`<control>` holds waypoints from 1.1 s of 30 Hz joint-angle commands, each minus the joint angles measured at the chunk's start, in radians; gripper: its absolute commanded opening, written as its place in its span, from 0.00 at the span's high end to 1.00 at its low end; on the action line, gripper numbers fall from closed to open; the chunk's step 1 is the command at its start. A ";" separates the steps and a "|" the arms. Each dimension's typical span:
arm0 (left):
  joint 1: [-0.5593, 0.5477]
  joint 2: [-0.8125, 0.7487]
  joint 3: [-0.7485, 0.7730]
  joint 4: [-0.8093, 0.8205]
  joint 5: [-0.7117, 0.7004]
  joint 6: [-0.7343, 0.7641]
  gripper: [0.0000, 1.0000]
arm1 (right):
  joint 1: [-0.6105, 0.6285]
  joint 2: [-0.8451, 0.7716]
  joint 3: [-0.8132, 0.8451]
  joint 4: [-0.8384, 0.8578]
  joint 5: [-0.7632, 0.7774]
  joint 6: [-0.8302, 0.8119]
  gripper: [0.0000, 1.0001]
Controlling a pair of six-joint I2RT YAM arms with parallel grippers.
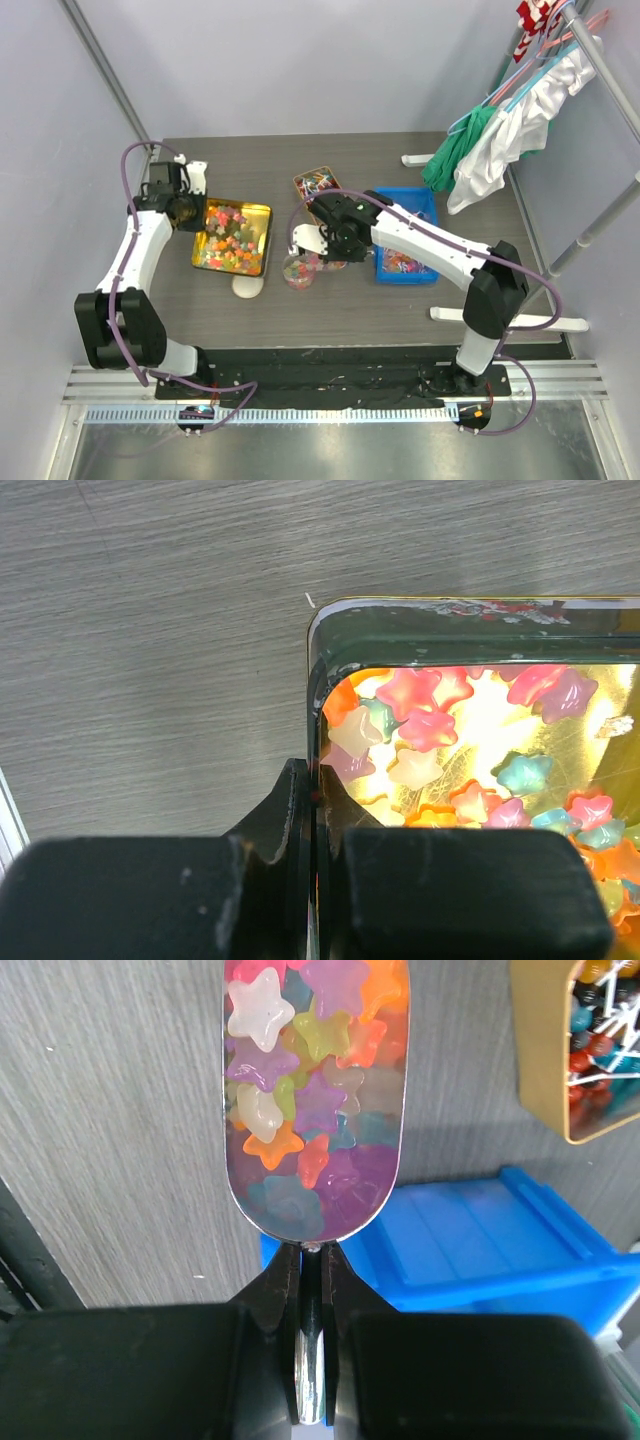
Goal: Pack the candies
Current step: Place the fake candies in the packing bottle.
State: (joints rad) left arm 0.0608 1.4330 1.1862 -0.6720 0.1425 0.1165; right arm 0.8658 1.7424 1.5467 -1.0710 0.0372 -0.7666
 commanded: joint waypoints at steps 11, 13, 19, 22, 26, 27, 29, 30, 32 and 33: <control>-0.001 -0.059 -0.014 0.092 0.039 -0.031 1.00 | 0.041 0.040 0.085 -0.073 0.093 -0.039 0.99; 0.000 -0.057 -0.014 0.092 0.042 -0.031 1.00 | 0.050 0.045 0.085 -0.075 0.104 -0.043 0.99; -0.001 -0.057 -0.019 0.094 0.042 -0.032 1.00 | 0.064 0.055 0.092 -0.084 0.125 -0.053 0.99; 0.001 -0.054 -0.020 0.094 0.042 -0.032 1.00 | 0.065 0.062 0.104 -0.092 0.132 -0.059 0.99; -0.001 -0.051 -0.020 0.095 0.048 -0.034 1.00 | 0.070 0.069 0.115 -0.102 0.141 -0.063 0.99; 0.000 -0.049 -0.020 0.094 0.046 -0.034 1.00 | 0.070 0.071 0.116 -0.106 0.142 -0.065 0.99; 0.001 -0.049 -0.020 0.092 0.046 -0.034 1.00 | 0.070 0.075 0.119 -0.109 0.144 -0.068 0.99; 0.001 -0.049 -0.020 0.094 0.048 -0.034 1.00 | 0.071 0.078 0.121 -0.113 0.147 -0.068 0.99; 0.001 -0.049 -0.022 0.092 0.046 -0.034 1.00 | 0.072 0.085 0.128 -0.118 0.151 -0.071 0.99; 0.002 -0.049 -0.022 0.094 0.046 -0.034 1.00 | 0.075 0.085 0.131 -0.121 0.153 -0.074 0.99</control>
State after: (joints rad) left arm 0.0608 1.4197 1.1549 -0.6361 0.1440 0.1085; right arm 0.9295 1.8172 1.6310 -1.1545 0.1616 -0.8169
